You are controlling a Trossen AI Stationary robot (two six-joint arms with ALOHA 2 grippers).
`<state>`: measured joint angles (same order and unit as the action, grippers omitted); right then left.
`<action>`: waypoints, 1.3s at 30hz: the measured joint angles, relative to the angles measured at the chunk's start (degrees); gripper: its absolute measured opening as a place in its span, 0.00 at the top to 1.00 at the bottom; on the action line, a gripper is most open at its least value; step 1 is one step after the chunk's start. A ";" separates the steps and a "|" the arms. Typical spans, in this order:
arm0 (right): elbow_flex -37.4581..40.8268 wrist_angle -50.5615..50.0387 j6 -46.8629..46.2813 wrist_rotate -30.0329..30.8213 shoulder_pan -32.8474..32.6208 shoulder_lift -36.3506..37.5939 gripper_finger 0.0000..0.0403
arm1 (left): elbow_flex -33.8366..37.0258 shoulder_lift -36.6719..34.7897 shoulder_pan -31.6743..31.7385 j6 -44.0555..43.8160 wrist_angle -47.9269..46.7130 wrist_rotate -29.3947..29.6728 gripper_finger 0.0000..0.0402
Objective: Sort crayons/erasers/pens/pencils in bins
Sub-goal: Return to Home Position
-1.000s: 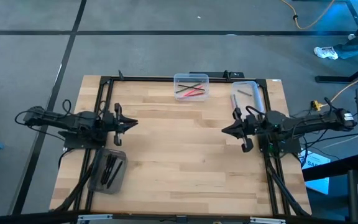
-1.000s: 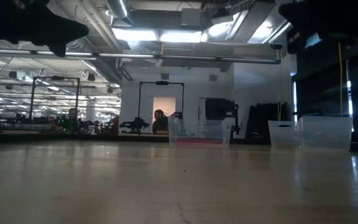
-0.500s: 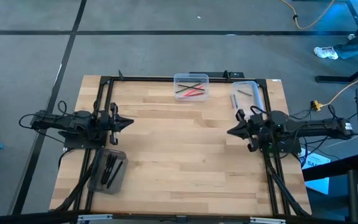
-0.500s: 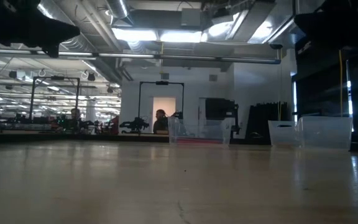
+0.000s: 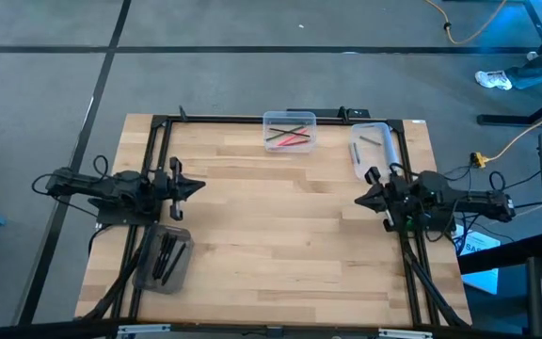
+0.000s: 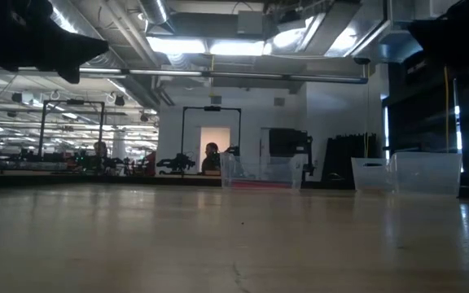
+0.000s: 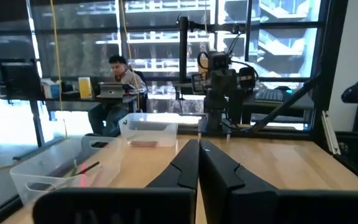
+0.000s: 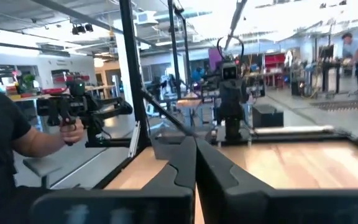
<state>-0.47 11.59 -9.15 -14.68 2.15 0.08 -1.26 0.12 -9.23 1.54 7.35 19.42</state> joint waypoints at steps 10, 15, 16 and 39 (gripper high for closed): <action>0.09 -4.64 0.39 0.01 0.09 -0.17 0.98 | 0.81 0.00 0.81 0.07 -2.00 -0.89 1.00; 0.09 -5.00 2.47 -1.74 0.09 -0.17 0.99 | 0.81 0.04 1.36 -0.96 -4.75 -7.06 0.99; 0.09 -5.19 3.39 -2.20 0.09 -0.17 0.98 | 0.81 0.02 1.33 -0.26 -4.76 -7.37 0.99; 0.09 -7.25 1.61 1.64 6.05 -0.28 0.97 | 0.81 0.65 14.53 -0.85 -6.72 -18.49 0.99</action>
<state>-0.38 4.34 -7.54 -13.04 8.21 -0.20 -0.45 0.77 5.29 0.69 0.62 0.93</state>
